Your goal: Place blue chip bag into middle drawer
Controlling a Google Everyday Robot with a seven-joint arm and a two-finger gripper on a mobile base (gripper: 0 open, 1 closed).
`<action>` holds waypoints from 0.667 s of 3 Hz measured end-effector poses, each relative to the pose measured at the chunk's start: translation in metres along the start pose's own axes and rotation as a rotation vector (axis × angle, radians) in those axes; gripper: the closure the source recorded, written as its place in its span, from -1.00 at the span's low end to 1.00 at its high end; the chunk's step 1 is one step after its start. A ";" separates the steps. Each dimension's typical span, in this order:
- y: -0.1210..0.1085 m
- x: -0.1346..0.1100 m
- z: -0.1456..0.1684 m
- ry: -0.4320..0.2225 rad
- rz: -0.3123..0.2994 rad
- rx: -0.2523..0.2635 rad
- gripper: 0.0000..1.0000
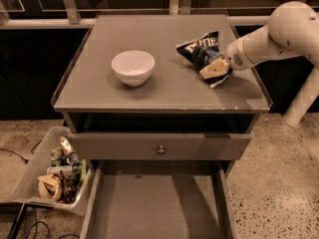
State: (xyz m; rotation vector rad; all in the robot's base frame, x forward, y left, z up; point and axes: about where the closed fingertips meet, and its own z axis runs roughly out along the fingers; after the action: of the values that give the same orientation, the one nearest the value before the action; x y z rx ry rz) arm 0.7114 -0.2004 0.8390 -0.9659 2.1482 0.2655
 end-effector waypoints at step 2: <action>0.000 0.000 0.001 0.002 -0.002 -0.001 1.00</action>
Offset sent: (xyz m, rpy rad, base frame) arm 0.0023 -0.0011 0.0022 -0.0153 -0.0001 0.0064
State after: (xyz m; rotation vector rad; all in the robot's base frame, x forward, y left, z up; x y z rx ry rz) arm 0.7119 -0.1998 0.8386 -0.9699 2.1490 0.2651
